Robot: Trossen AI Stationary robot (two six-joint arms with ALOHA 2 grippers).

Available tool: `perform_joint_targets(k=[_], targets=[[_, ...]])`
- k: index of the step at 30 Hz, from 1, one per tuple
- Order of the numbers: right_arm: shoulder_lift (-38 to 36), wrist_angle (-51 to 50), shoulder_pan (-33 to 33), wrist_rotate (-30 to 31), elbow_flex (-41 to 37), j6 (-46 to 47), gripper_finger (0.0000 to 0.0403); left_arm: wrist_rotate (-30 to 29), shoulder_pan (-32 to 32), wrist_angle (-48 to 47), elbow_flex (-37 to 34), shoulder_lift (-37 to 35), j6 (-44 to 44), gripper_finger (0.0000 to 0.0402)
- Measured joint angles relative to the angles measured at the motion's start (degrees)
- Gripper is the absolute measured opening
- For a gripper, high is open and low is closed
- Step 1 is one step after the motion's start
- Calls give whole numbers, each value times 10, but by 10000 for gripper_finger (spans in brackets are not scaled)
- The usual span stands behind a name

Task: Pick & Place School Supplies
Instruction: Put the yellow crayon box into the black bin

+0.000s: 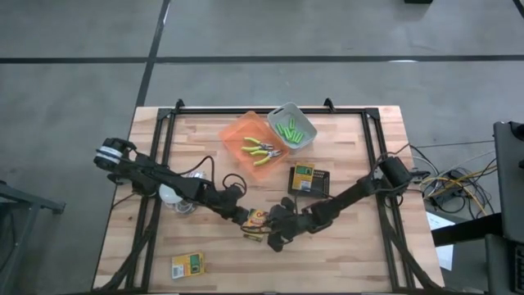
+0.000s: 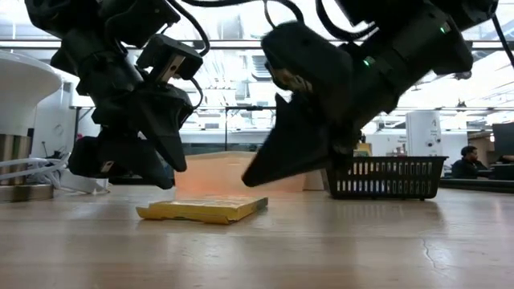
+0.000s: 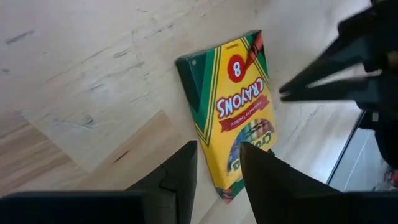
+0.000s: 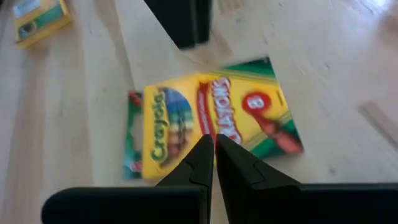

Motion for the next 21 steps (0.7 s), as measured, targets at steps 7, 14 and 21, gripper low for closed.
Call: perform_joint_targets(k=[7,14,21], targets=[[2,-4,0,1,8,-7,18,-7,0,59,0,19,-3,126],[2,-7,0,1,-3,-3,18,-7,0,75,2,36,-6,126],[2,-6,-5,1,-9,0,18,-7,0,76,2,36,-6,126]])
